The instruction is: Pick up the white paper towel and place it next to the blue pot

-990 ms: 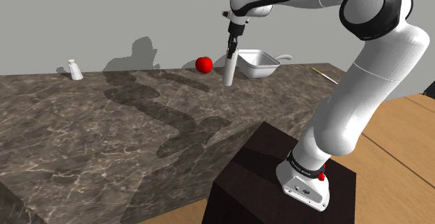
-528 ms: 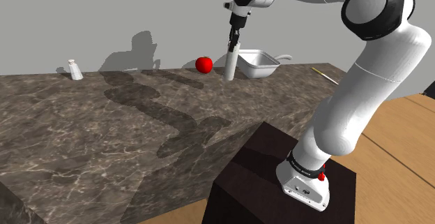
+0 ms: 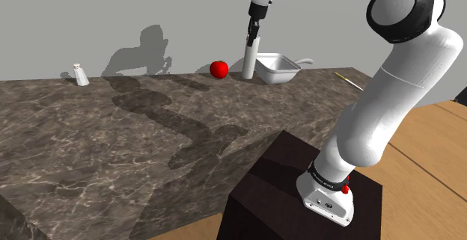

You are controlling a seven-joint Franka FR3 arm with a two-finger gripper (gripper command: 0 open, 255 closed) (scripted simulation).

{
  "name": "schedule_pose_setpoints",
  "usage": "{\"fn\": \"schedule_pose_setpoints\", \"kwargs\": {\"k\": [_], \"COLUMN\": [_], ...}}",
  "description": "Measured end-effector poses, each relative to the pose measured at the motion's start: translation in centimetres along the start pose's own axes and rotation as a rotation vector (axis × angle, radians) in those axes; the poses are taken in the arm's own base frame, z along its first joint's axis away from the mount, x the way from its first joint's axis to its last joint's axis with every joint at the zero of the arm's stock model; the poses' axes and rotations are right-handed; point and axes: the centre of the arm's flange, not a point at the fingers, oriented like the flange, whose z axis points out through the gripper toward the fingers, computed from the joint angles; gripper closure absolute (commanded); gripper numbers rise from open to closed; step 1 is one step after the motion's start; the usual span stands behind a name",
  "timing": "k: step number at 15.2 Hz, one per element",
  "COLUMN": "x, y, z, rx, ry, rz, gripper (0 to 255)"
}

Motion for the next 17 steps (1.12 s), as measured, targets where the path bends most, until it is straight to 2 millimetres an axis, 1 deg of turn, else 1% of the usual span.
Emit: {"fn": "schedule_pose_setpoints", "kwargs": {"k": [17], "x": [0.5], "y": [0.4], "z": [-8.8], "rx": [0.000], "ry": [0.000], "rz": [0.000], "gripper": [255]}}
